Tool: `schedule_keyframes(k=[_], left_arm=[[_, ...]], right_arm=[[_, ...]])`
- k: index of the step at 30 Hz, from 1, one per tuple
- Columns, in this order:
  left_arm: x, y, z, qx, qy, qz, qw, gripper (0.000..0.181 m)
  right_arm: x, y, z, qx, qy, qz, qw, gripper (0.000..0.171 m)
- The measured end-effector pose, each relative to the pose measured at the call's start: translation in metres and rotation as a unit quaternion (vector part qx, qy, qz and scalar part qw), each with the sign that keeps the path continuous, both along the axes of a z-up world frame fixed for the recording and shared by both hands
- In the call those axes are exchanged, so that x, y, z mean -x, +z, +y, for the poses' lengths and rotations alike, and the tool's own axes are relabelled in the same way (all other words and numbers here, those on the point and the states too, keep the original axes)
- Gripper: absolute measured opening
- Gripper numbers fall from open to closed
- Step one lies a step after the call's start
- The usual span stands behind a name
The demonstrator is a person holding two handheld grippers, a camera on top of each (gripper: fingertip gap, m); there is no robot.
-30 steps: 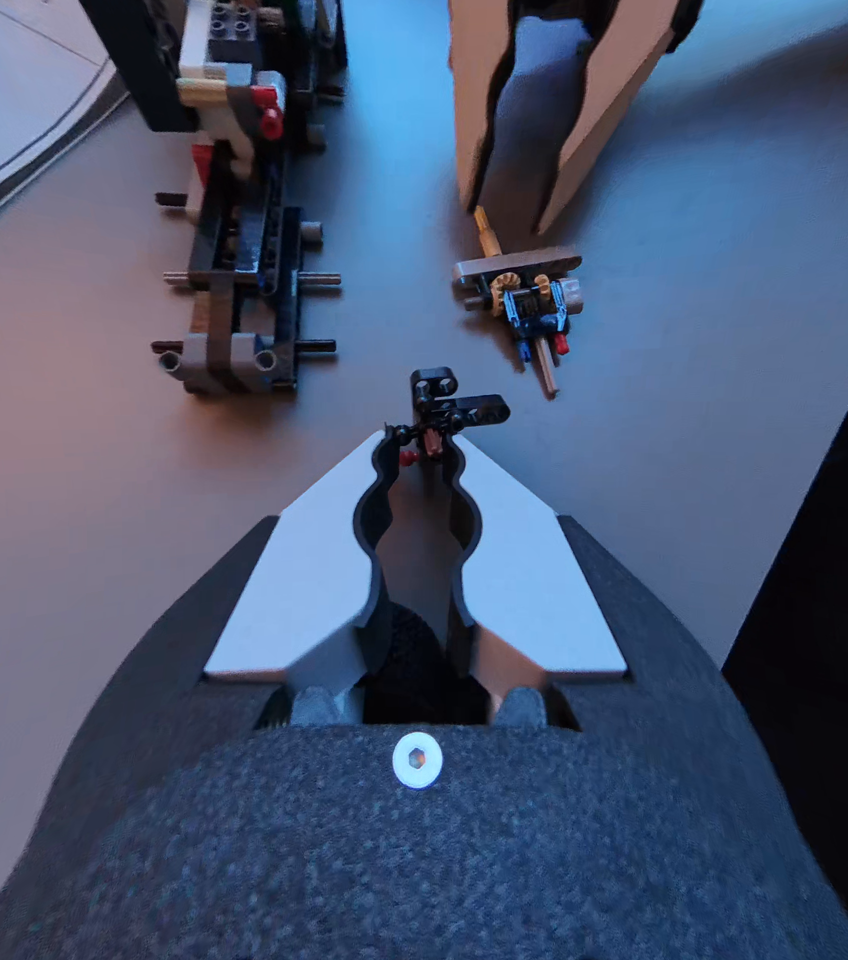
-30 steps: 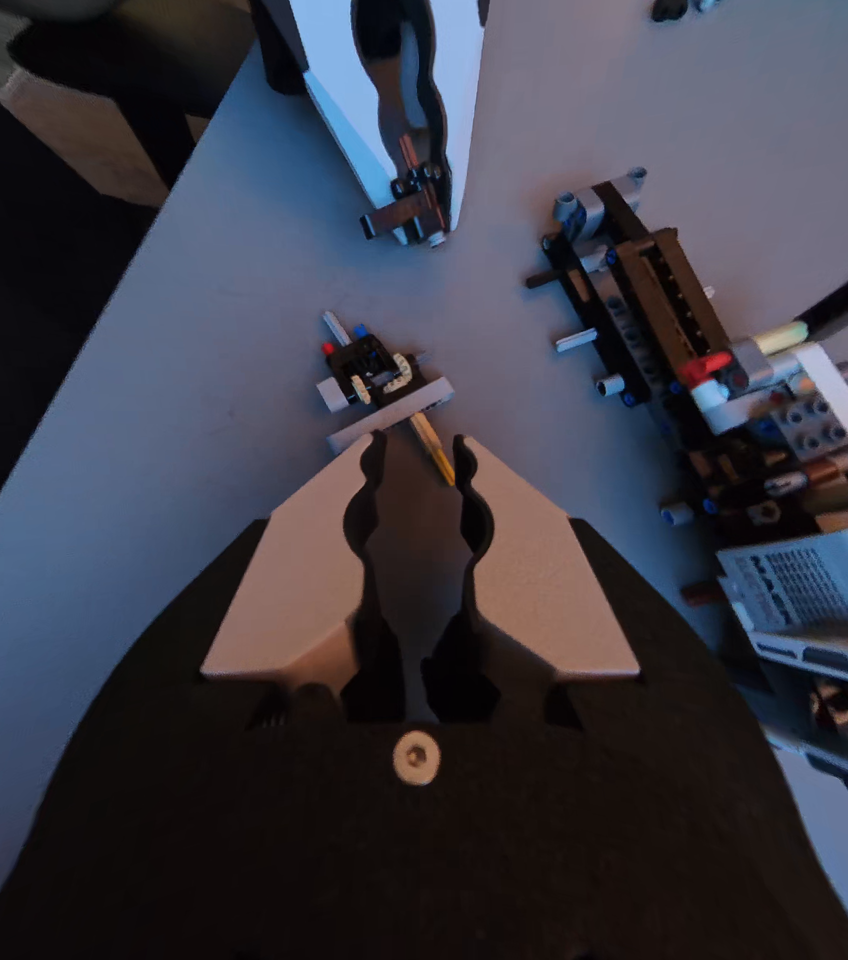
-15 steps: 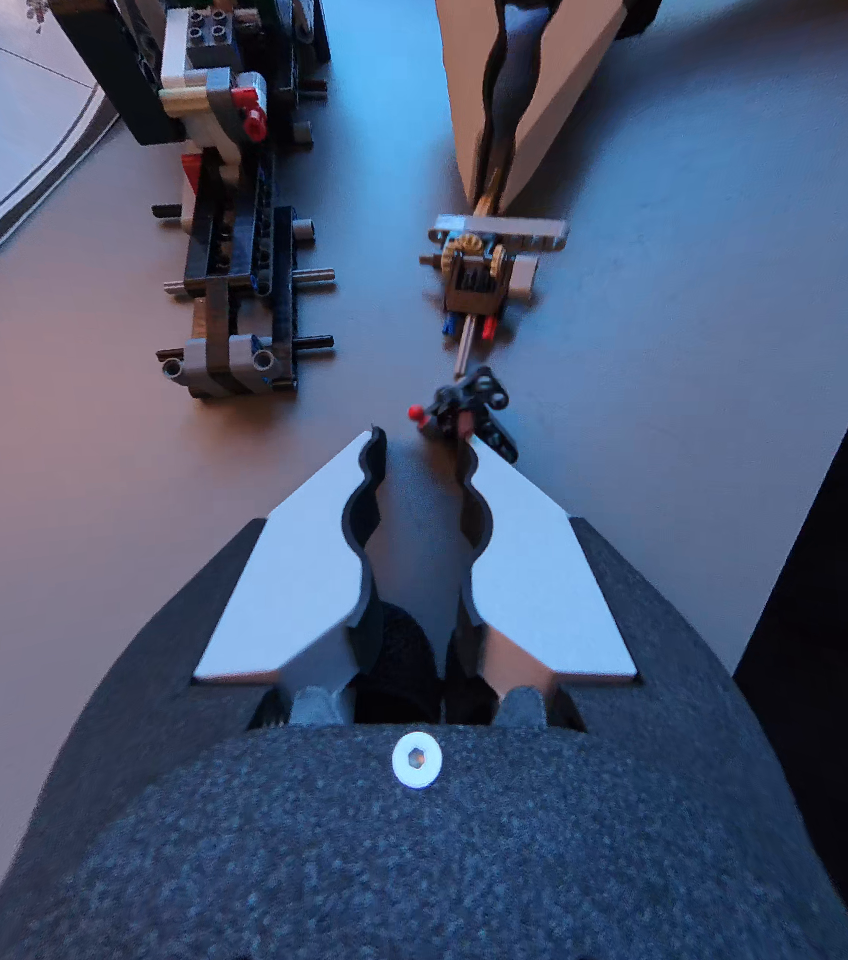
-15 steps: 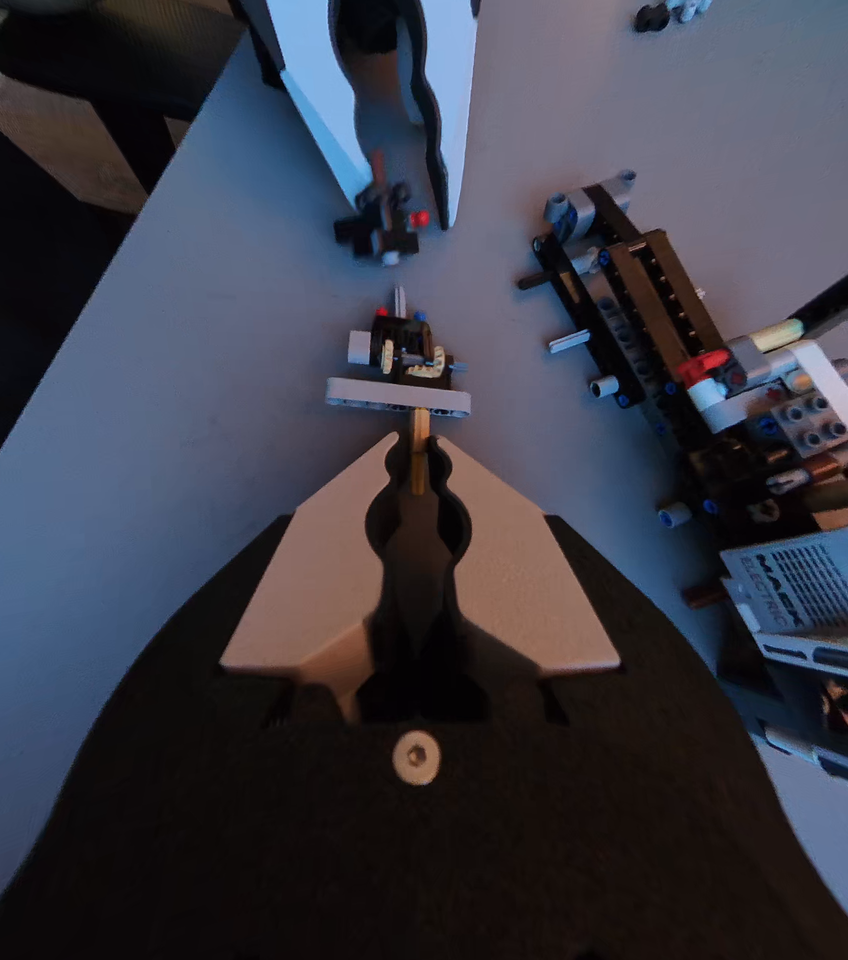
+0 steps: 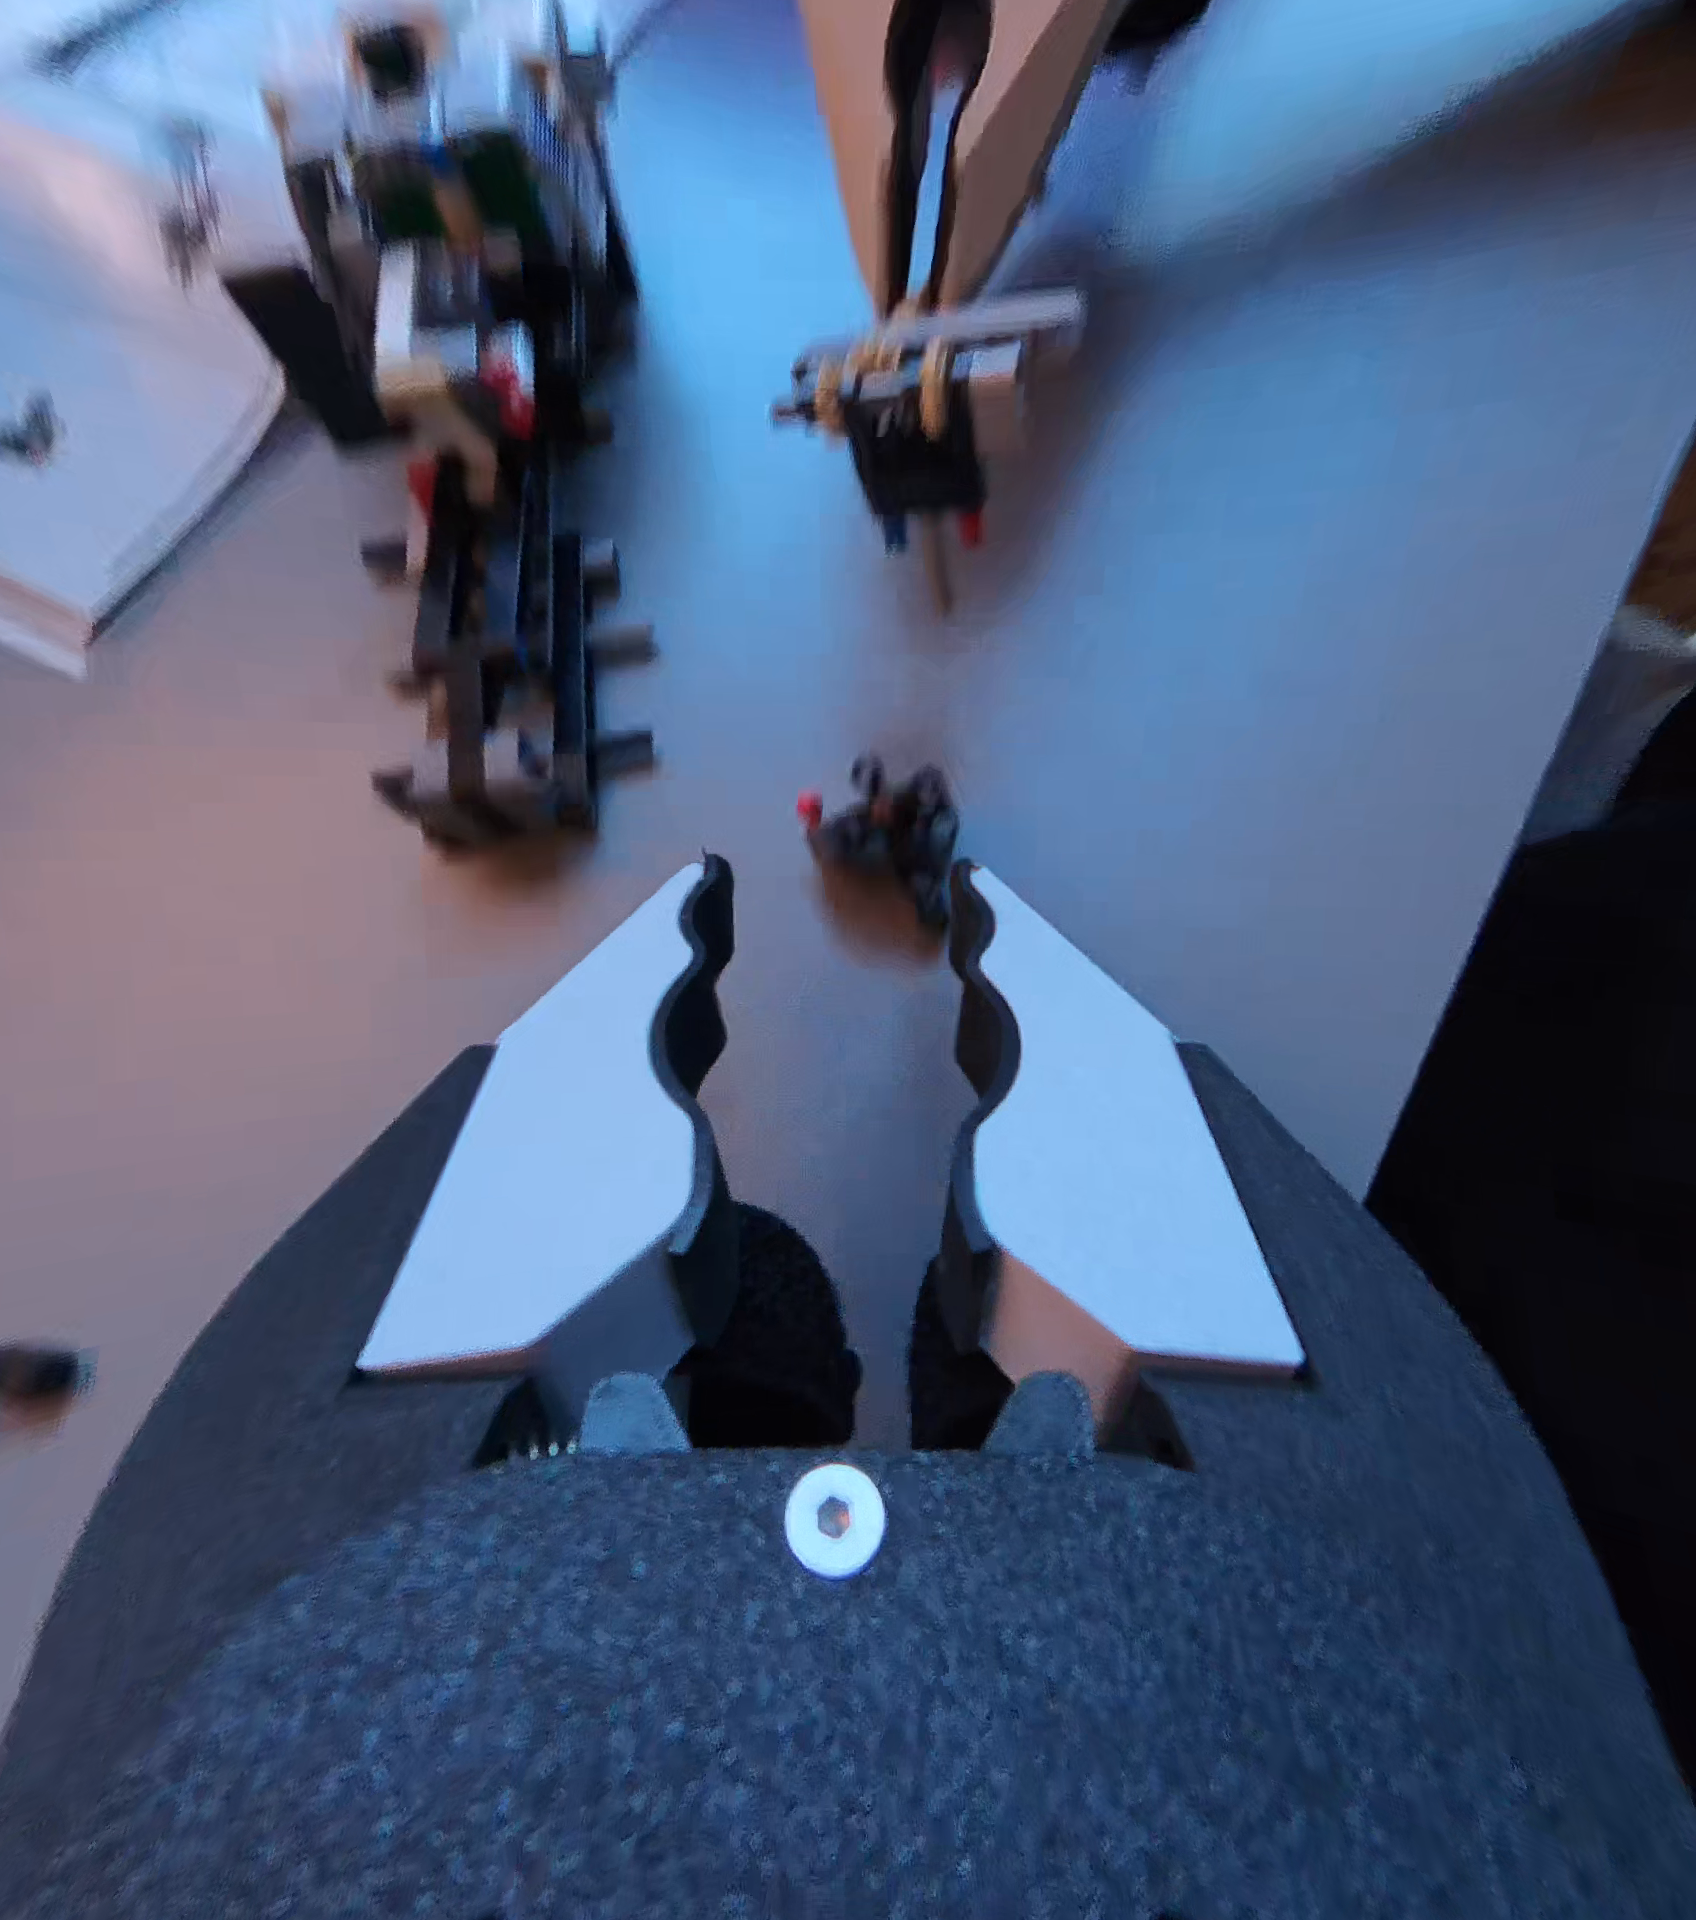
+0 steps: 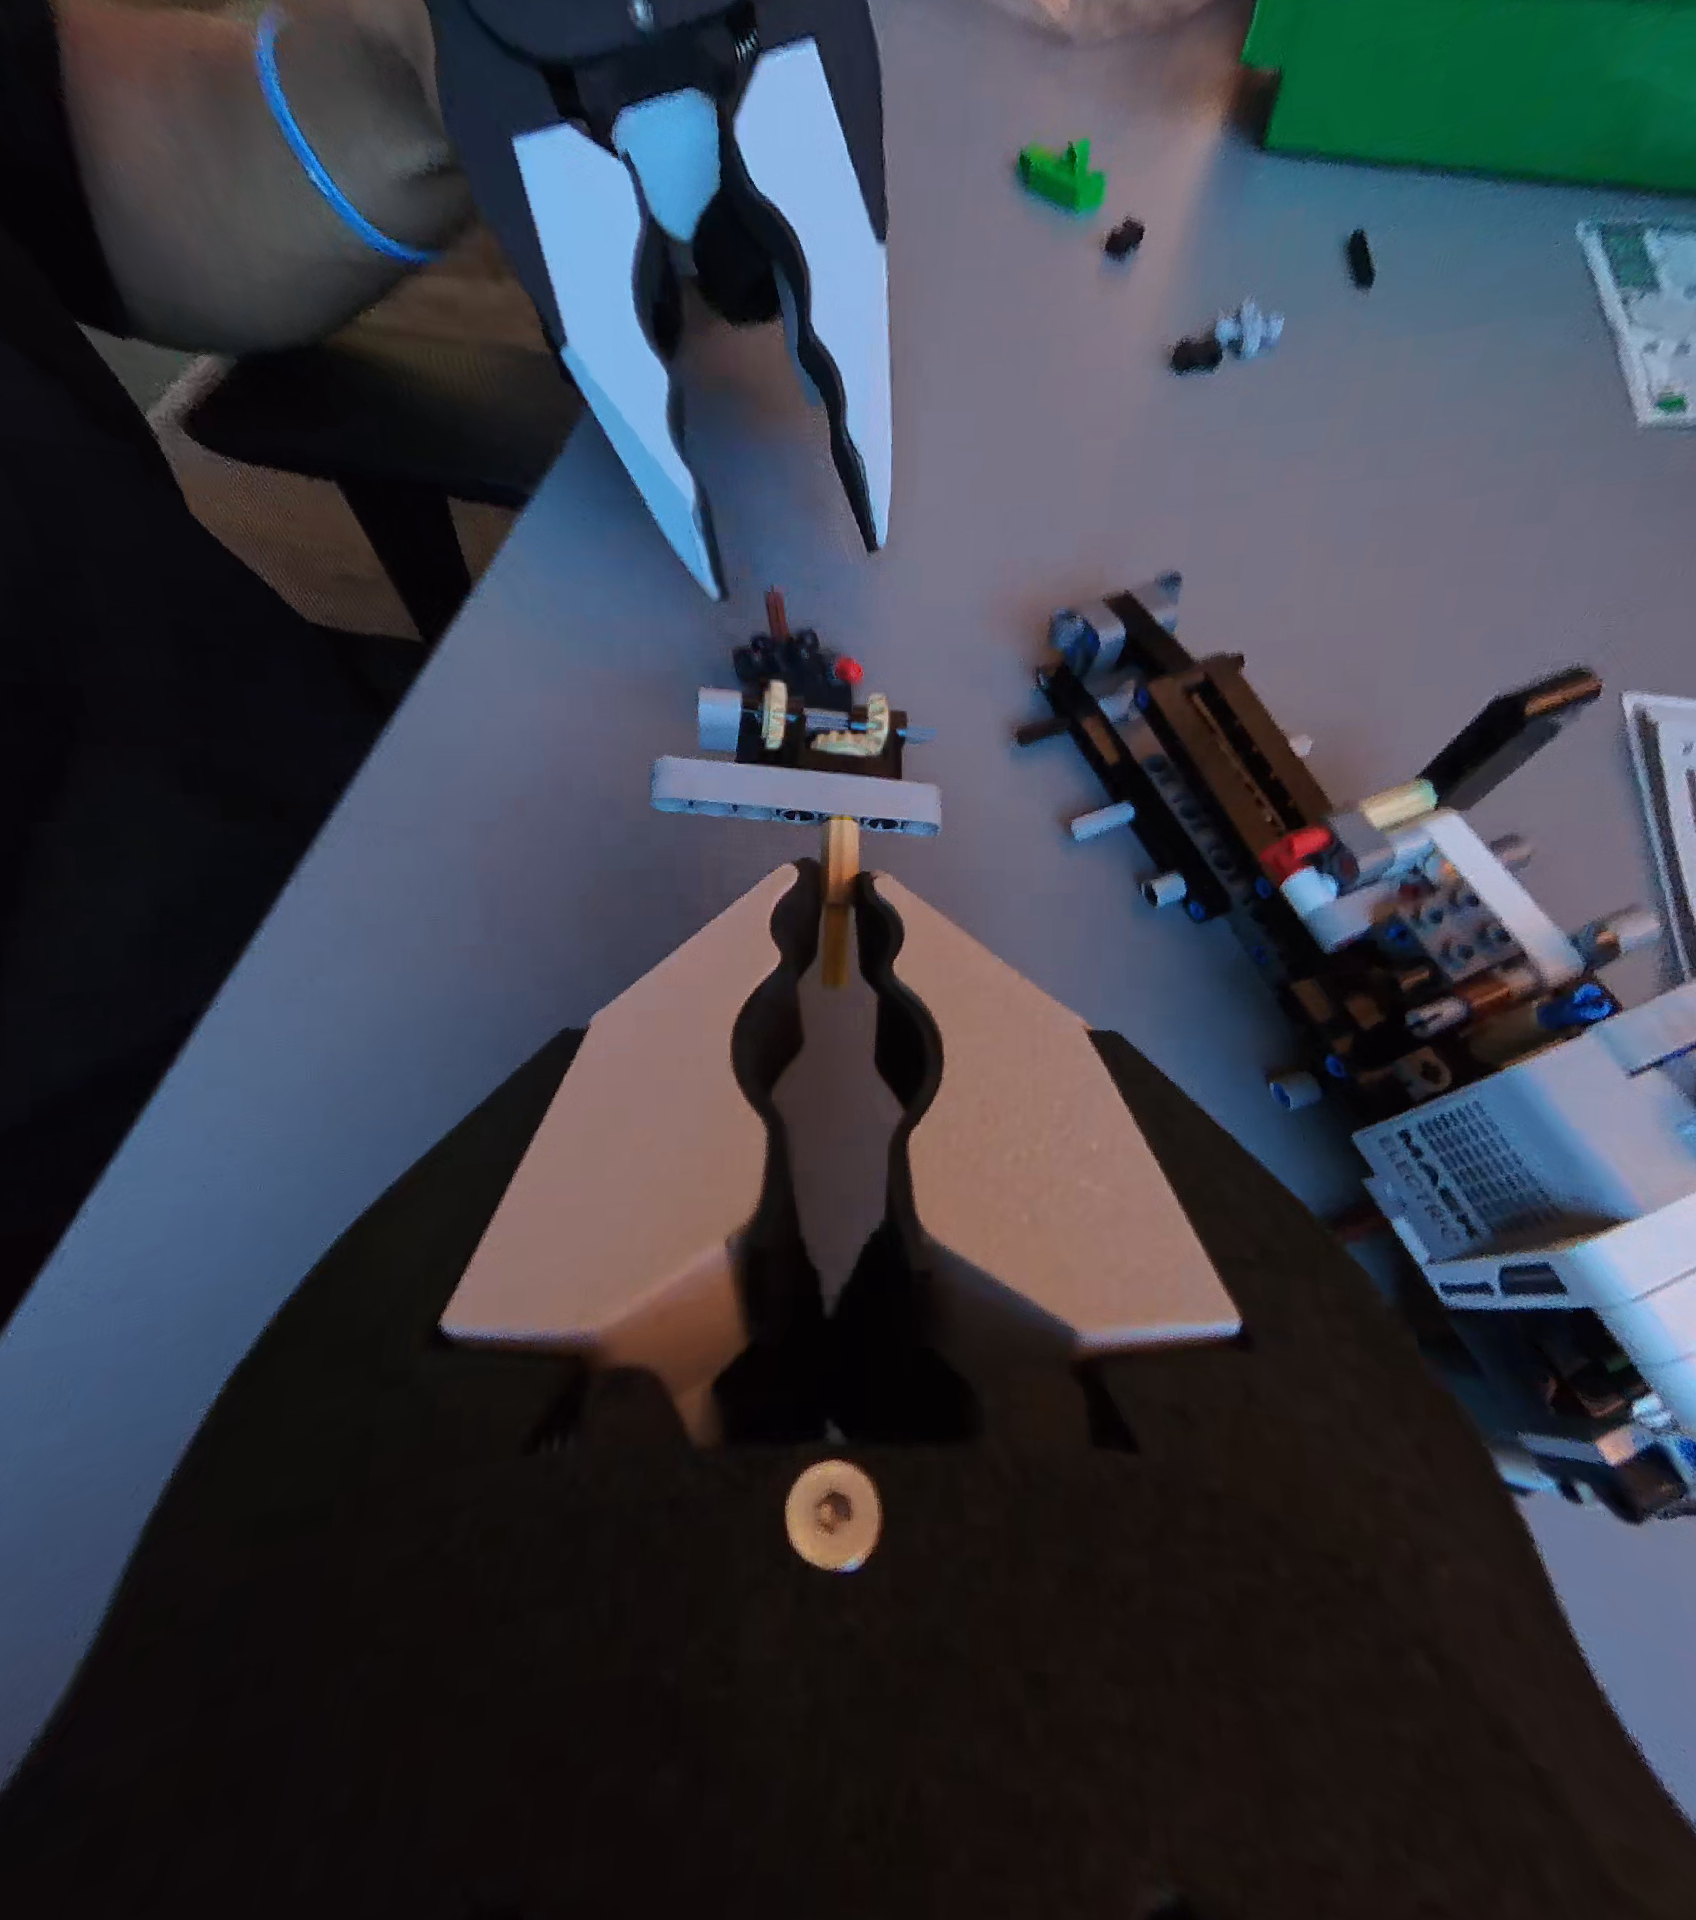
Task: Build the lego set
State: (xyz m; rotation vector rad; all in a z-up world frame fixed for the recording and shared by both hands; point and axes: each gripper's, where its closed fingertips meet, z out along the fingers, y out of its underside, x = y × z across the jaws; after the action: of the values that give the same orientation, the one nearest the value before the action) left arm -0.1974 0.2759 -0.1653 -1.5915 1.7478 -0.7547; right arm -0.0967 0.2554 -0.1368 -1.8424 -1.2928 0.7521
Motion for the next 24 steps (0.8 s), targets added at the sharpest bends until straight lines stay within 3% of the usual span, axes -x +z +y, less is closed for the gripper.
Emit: schedule_keyframes(k=[5, 10, 14, 19, 22, 24], left_arm=[[-0.046, 0.042, -0.028, 0.049, -0.071, -0.098, 0.991, 0.058], [-0.067, 0.082, -0.054, 0.178, -0.122, -0.187, 0.958, 0.054], [-0.072, 0.079, -0.052, 0.106, -0.116, -0.179, 0.971, 0.024], [-0.067, 0.062, -0.062, 0.117, -0.146, -0.108, 0.976, 0.023], [-0.067, 0.061, -0.058, 0.073, -0.153, -0.084, 0.982, 0.023], [-0.068, 0.063, -0.053, 0.011, -0.153, -0.081, 0.985, 0.023]], right_arm=[[0.012, 0.046, -0.010, 0.000, 0.019, 0.100, 0.995, 0.005], [0.012, 0.060, -0.019, -0.004, 0.016, 0.128, 0.992, 0.005], [0.007, 0.050, -0.025, 0.006, -0.009, 0.110, 0.994, 0.005], [0.000, 0.032, -0.035, -0.004, -0.032, 0.046, 0.998, 0.006], [-0.002, 0.031, -0.033, -0.010, -0.068, 0.029, 0.997, 0.008], [-0.007, 0.038, -0.030, -0.008, -0.103, 0.045, 0.994, 0.026]])
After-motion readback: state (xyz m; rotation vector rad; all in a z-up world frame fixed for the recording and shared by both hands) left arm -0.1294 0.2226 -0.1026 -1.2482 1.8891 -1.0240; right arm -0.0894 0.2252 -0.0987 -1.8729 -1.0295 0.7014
